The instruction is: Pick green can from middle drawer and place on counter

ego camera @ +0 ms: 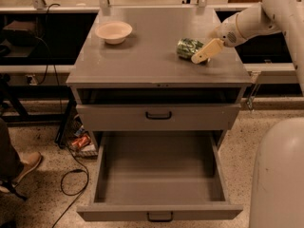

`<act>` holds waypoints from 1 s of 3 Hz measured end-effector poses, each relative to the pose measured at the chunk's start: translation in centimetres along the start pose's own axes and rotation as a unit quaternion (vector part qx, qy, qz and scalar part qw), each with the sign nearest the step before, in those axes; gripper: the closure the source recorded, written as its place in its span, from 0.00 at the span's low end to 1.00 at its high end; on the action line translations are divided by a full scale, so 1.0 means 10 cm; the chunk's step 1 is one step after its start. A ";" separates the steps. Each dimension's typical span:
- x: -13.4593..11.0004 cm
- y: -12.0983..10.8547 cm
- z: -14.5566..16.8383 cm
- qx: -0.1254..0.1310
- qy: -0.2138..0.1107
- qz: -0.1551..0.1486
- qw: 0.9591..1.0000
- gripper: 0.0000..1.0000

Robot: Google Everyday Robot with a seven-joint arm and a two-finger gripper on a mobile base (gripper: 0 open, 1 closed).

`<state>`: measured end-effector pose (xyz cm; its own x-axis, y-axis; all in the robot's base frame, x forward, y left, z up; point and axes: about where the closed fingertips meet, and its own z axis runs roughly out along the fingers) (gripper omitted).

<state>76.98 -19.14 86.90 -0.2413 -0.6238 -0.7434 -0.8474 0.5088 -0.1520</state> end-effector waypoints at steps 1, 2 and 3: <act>0.00 0.00 0.00 -0.001 0.001 0.000 1.000 0.00; 0.23 -0.06 -0.25 0.023 0.009 0.023 0.999 0.00; 0.72 -0.11 -0.91 0.098 0.002 0.084 0.992 0.00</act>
Offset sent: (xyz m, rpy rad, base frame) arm -0.0496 -0.0984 0.0019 -0.0171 0.0082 -0.2123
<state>71.91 -29.59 87.63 -0.3735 -0.5230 -0.7661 -0.6871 0.7109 -0.1503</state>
